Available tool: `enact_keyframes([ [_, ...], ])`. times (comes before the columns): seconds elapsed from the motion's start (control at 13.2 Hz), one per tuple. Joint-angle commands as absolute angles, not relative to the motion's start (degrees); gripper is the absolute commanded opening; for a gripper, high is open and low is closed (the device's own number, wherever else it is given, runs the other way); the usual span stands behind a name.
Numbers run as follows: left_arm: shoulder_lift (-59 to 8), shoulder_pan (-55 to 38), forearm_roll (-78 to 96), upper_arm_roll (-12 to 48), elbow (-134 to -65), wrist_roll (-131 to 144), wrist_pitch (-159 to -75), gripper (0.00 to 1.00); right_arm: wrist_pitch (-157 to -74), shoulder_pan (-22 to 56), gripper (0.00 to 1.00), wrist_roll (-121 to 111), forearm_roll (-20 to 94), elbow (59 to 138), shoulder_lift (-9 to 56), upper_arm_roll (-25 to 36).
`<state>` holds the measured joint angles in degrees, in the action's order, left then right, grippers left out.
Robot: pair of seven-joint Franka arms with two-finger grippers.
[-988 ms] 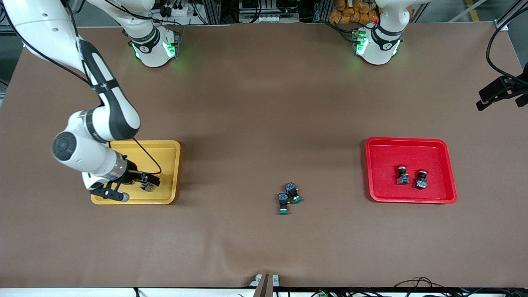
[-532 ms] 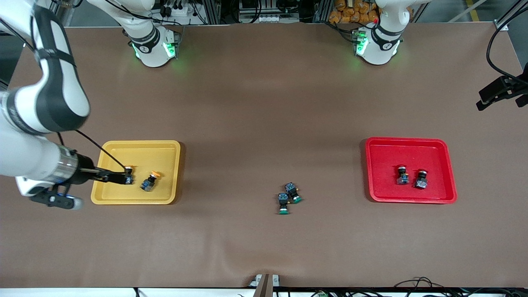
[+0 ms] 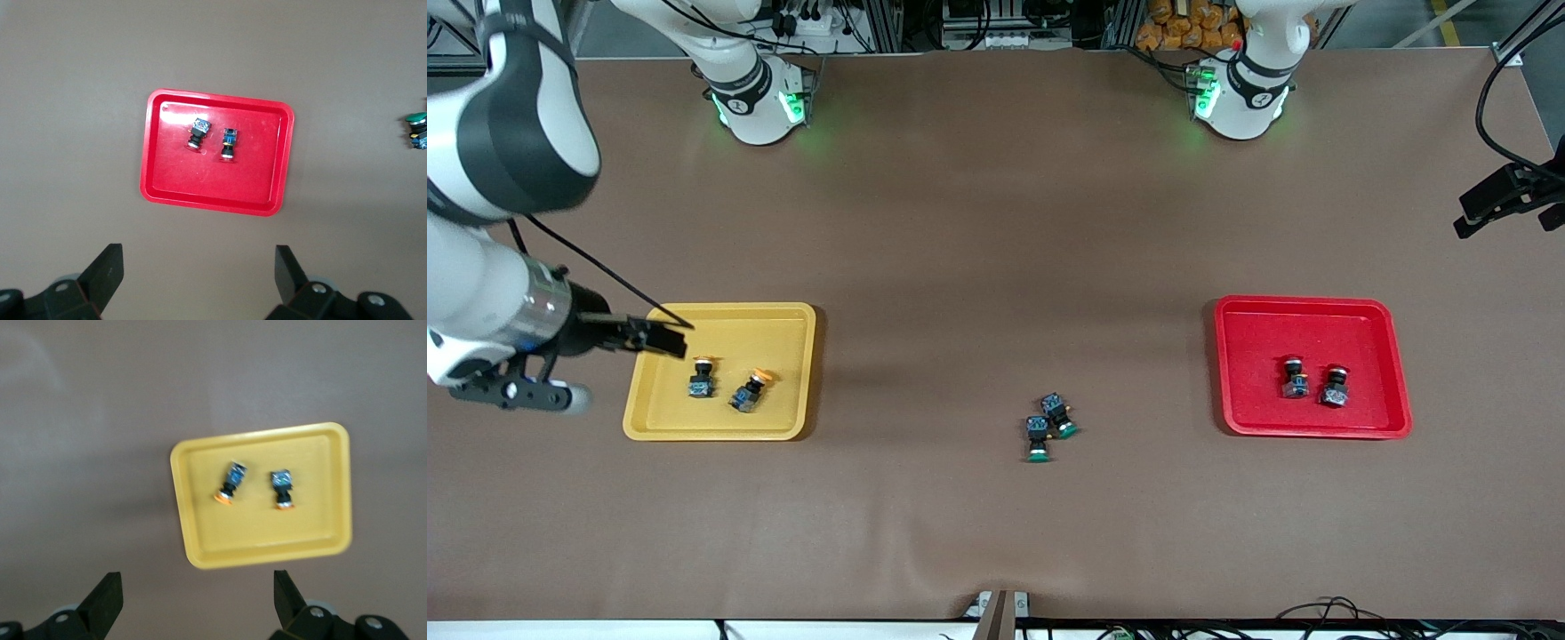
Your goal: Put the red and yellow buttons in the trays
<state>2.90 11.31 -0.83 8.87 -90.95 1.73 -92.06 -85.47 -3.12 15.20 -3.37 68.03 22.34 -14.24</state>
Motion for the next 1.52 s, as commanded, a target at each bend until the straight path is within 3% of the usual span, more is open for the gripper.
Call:
enact_keyframes([
  [0.0,2.37,11.51,0.00,8.96,-89.56,1.05,-90.79,1.00,-83.24,-1.76,1.00,6.54,-3.87,69.86,16.10,-10.47],
  [0.46,2.37,11.51,0.00,8.96,-89.56,1.05,-90.79,1.00,-86.56,-0.80,1.00,2.30,-3.78,86.01,3.10,-8.44],
  [0.68,2.37,11.51,0.00,8.96,-89.65,1.05,-90.79,1.00,-94.29,-1.23,1.00,-2.45,-3.60,97.97,-4.90,-7.30],
  [1.14,2.37,11.51,0.00,8.96,-89.74,1.14,-90.79,1.00,-94.04,-1.58,1.00,-7.90,-2.99,98.09,-5.54,-6.51],
  [1.44,2.37,11.51,0.09,8.96,-89.74,1.14,-90.70,1.00,-94.04,-1.50,1.00,-7.91,3.51,97.39,-5.54,-3.17],
])
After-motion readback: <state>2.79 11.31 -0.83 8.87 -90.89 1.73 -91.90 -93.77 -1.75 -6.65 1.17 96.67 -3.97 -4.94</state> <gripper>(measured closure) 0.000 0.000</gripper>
